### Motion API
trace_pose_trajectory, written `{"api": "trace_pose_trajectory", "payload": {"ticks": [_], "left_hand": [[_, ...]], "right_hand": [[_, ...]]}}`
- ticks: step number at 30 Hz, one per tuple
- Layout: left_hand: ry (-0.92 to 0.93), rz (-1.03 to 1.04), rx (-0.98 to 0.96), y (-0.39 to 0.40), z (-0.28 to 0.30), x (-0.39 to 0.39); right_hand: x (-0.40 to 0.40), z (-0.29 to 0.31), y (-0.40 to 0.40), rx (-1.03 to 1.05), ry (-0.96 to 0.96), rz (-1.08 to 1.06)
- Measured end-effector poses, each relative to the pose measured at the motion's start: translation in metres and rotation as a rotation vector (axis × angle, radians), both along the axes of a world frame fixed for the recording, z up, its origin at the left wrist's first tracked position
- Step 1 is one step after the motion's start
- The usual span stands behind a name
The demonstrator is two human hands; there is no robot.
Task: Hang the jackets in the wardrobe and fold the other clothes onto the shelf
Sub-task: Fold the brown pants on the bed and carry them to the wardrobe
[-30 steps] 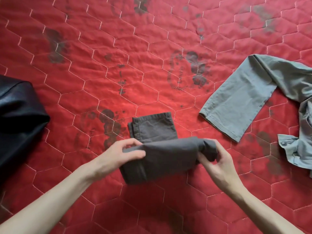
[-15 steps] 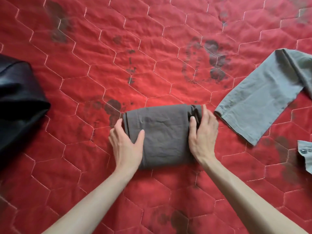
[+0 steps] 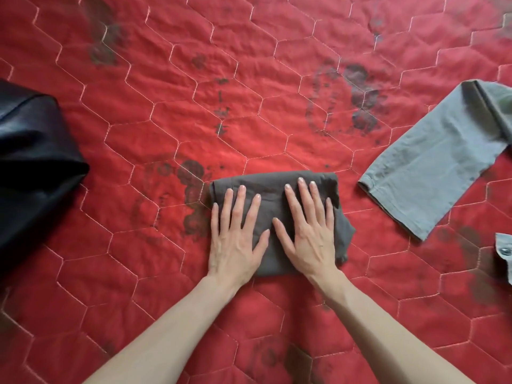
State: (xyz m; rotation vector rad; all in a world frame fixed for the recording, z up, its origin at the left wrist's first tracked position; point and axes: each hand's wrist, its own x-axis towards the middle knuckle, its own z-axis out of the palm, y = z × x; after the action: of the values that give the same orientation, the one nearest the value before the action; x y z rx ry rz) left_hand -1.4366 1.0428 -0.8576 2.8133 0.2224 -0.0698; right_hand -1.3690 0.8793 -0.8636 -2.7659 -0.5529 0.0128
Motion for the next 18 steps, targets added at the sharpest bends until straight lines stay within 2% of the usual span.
{"api": "trace_pose_trajectory", "payload": {"ticks": [1,3,5,6,11,13,15,18], "left_hand": [[-0.022,0.067,-0.010,-0.001,0.004,-0.001],[-0.024,0.379,-0.090,-0.005,0.015,0.000],[0.061,0.741,-0.265,-0.010,0.026,0.004],[0.118,0.842,-0.358,-0.012,0.030,0.006],[0.263,1.008,-0.666,-0.006,0.043,0.023],[0.296,1.052,-0.798,0.005,0.046,0.028],[0.317,1.059,-1.034,0.019,0.048,0.030],[0.451,1.011,-1.318,0.039,0.052,0.027]], "right_hand": [[-0.001,0.002,-0.001,0.019,-0.020,-0.071],[-0.002,0.007,-0.004,0.030,-0.015,-0.345],[-0.007,0.012,-0.003,0.099,0.062,-0.649],[-0.011,0.014,-0.001,0.146,0.092,-0.727],[-0.015,0.028,0.004,0.391,0.278,-0.774],[-0.004,0.037,-0.001,0.467,0.439,-0.817],[0.009,0.047,-0.007,0.627,0.629,-0.812],[0.021,0.059,-0.011,0.863,0.872,-0.776]]}}
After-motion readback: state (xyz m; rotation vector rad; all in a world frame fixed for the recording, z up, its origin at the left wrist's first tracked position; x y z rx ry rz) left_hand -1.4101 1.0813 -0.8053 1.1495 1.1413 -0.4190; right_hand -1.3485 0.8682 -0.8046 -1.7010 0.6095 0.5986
